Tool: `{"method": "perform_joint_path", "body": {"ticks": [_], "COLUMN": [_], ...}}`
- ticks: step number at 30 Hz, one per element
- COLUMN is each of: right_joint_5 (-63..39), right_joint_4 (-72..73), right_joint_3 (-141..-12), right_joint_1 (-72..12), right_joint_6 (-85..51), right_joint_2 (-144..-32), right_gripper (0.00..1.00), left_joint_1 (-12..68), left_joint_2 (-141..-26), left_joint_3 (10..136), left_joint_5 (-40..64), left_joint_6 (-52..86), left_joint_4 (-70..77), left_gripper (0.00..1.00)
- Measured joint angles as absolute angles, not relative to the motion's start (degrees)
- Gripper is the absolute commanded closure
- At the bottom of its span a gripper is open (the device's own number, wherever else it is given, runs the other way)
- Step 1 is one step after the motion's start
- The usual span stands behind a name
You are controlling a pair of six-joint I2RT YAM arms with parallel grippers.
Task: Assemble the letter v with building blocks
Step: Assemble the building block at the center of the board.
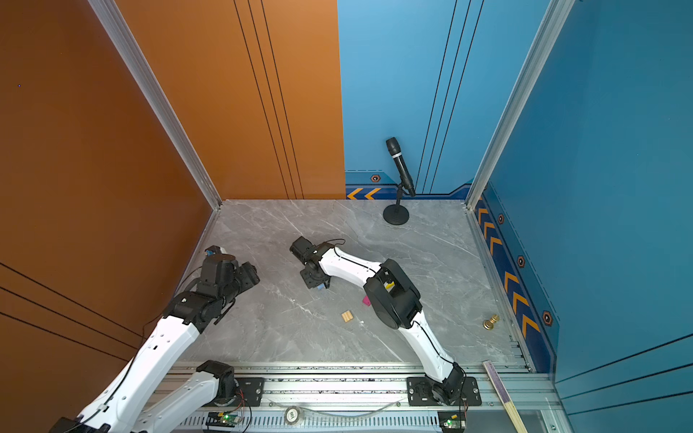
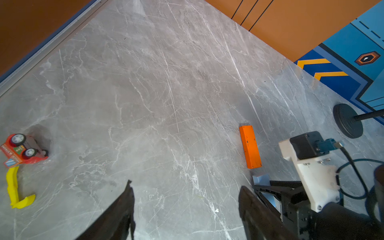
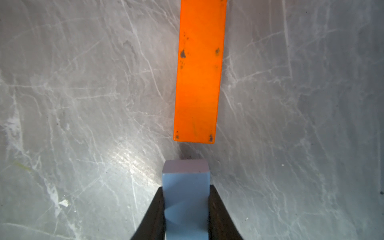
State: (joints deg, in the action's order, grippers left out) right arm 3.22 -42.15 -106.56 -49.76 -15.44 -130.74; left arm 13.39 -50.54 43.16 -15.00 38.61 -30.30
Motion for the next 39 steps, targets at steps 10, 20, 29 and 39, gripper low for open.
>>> {"method": "perform_joint_path", "body": {"ticks": [10,20,29,39], "right_joint_5": [3.25,3.25,3.27,3.27], "right_joint_4": [-43.88,-44.45,-44.47,-44.51], "right_joint_3": [-107.24,-109.27,-110.32,-111.24], "right_joint_1": [-49.76,-49.74,-49.47,-49.43], "right_joint_6": [-15.46,-15.53,-16.08,-16.53], "right_joint_2": [-132.00,-133.36,-133.97,-134.54], "right_gripper": [0.69,0.65,0.66,0.68], "left_joint_1": [13.39,13.39,13.39,13.39], "left_joint_2": [-50.59,-50.59,-50.59,-50.59], "left_joint_3": [43.13,42.41,42.22,42.11], "left_joint_5": [-14.83,-14.83,-14.83,-14.83], "left_joint_6": [38.83,38.85,38.89,39.03], "left_joint_4": [-29.95,-29.74,-29.71,-29.74], "left_gripper": [0.21,0.21,0.21,0.21]}}
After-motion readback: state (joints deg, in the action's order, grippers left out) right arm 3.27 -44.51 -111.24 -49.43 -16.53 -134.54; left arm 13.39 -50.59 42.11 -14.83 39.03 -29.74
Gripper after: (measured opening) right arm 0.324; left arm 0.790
